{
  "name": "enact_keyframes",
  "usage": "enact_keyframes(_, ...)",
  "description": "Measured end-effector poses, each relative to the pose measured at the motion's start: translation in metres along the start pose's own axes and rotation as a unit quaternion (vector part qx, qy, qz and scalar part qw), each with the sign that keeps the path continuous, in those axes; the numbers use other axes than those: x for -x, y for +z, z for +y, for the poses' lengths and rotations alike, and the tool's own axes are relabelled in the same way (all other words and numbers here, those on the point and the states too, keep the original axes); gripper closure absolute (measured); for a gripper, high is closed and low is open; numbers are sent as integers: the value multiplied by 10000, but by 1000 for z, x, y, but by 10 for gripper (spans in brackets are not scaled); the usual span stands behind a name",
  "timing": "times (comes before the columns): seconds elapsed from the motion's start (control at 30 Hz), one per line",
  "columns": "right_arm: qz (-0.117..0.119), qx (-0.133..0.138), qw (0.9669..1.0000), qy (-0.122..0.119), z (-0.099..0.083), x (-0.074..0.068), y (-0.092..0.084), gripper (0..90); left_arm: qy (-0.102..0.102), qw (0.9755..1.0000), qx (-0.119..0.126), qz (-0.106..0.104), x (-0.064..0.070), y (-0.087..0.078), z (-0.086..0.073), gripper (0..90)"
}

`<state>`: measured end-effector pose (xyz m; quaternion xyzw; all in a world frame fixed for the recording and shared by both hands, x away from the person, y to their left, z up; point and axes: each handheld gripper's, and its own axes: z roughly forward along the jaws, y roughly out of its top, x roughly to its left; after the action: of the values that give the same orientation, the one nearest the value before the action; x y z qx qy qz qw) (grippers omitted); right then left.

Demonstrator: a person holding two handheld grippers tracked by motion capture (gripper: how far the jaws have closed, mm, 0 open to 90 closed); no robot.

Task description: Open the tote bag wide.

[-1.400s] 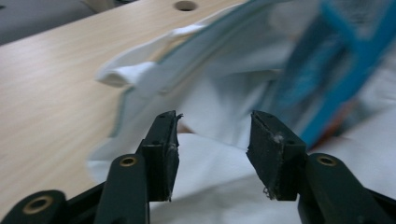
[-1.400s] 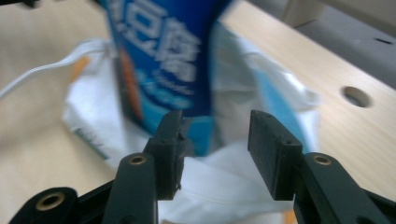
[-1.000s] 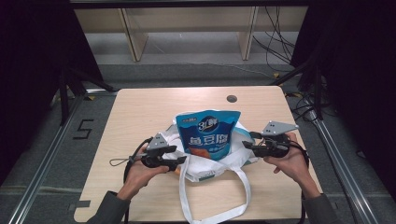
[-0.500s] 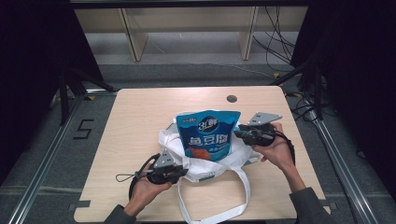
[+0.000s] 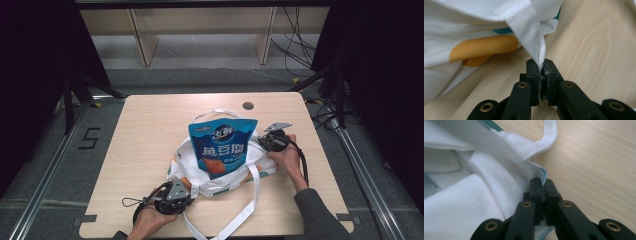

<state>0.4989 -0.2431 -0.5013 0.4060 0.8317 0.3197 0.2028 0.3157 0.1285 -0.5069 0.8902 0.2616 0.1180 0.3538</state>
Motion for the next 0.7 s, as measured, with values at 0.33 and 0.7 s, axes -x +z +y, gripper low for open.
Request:
enact_keyframes(0.33, 6, 856, 9963, 39, 15, -5, -50, 663, -518, 9924, 1103, 192, -23, -71, 31, 515)
enact_keyframes(0.7, 1068, 700, 9898, -636, 3, -65, -89, 815, -496, 9850, 1077, 1254, -101, -27, 82, 869)
